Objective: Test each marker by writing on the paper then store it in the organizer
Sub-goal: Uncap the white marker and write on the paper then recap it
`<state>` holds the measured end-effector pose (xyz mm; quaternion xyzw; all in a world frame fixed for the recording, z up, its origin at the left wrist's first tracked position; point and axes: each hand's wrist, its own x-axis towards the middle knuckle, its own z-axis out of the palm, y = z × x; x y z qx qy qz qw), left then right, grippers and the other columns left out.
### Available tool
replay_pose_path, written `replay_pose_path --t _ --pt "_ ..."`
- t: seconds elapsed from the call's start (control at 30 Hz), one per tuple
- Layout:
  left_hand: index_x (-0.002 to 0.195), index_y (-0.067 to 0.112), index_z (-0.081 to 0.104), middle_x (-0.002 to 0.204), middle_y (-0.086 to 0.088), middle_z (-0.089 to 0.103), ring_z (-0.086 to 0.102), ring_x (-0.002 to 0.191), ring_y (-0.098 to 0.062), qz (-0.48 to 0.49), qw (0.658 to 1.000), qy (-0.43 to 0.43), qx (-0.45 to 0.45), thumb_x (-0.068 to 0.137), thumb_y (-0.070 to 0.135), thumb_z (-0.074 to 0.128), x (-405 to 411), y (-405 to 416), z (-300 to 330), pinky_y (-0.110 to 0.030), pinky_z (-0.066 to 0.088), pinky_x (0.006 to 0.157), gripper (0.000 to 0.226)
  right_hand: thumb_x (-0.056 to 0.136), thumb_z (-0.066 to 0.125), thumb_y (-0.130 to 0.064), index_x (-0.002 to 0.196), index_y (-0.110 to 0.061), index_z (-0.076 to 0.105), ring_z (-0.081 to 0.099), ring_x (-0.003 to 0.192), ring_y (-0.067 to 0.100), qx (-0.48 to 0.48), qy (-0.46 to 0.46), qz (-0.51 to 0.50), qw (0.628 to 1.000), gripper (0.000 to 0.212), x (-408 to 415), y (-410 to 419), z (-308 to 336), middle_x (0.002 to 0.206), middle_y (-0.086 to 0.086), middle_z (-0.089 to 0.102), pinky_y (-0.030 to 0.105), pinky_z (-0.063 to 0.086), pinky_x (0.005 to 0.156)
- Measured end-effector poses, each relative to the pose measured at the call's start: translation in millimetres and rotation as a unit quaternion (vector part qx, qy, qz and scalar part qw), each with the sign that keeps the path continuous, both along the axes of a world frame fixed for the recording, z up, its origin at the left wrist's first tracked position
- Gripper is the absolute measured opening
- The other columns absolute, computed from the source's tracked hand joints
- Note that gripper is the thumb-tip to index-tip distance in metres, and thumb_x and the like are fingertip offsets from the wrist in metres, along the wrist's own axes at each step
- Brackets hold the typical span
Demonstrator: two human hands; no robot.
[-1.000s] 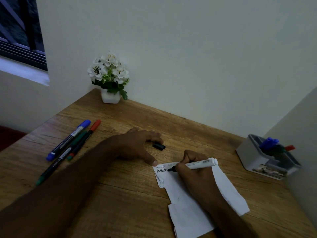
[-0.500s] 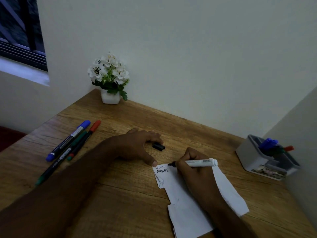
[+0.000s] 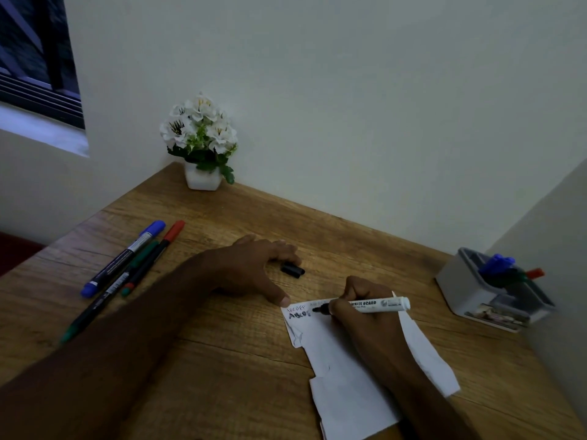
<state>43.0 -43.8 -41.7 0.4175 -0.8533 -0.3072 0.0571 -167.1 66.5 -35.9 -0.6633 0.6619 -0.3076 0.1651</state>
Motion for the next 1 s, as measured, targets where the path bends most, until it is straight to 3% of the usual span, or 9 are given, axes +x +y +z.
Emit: replay_pose_path --t 0.1,0.5,0.6,0.77,0.9,1.0 --pt "0.145 0.042 0.034 0.161 0.015 0.012 0.002 0.148 -0.012 -0.001 1.0 0.001 0.002 0.076 0.049 0.075 0 1 2 -0.039 -0.003 0.118 0.081 0.089 0.068 -0.019 0.07 -0.007 0.06 0.06 0.061 0.009 -0.004 -0.02 0.012 1.0 0.024 3 1 3 0.07 -0.004 0.065 0.015 0.041 0.047" --pt "0.147 0.04 0.033 0.161 0.016 0.013 0.004 0.148 -0.011 -0.007 1.0 -0.013 -0.008 0.077 0.05 0.074 -1 -1 1 -0.039 -0.003 0.118 0.082 0.087 0.066 -0.028 0.069 -0.006 0.053 0.05 0.052 0.006 0.001 0.007 0.018 1.0 0.031 4 0 2 0.065 0.006 0.059 0.02 0.036 0.045" --pt "0.145 0.042 0.036 0.16 0.018 0.015 0.007 0.148 -0.01 -0.007 1.0 -0.003 -0.011 0.074 0.054 0.075 1 -5 -4 -0.042 -0.005 0.119 0.081 0.085 0.064 -0.033 0.066 -0.013 0.053 0.06 0.059 0.013 -0.005 0.018 0.011 1.0 0.03 2 1 1 0.065 0.0 0.063 0.022 0.046 0.051" --pt "0.144 0.044 0.036 0.16 0.017 0.016 0.006 0.149 -0.01 -0.01 1.0 -0.003 -0.014 0.072 0.058 0.075 1 -9 -10 -0.044 -0.005 0.121 0.083 0.086 0.063 -0.033 0.066 -0.013 0.053 0.053 0.052 0.008 -0.018 0.035 0.02 0.999 0.03 3 -2 0 0.065 0.0 0.063 0.02 0.036 0.044" --pt "0.145 0.042 0.036 0.16 0.017 0.016 0.007 0.149 -0.009 -0.009 1.0 -0.003 -0.014 0.074 0.053 0.075 0 -6 -5 -0.042 -0.005 0.121 0.081 0.086 0.064 -0.029 0.066 -0.012 0.055 0.055 0.054 0.006 -0.012 0.001 0.007 1.0 0.027 3 -2 0 0.064 -0.005 0.064 0.02 0.039 0.045" --pt "0.145 0.042 0.036 0.16 0.018 0.016 0.006 0.148 -0.008 -0.006 1.0 -0.001 -0.012 0.075 0.053 0.074 1 -7 -6 -0.042 -0.006 0.121 0.08 0.079 0.056 -0.052 0.069 -0.017 0.055 0.061 0.06 0.014 0.006 0.028 0.011 1.0 0.036 1 -1 0 0.066 -0.004 0.065 0.032 0.048 0.049"
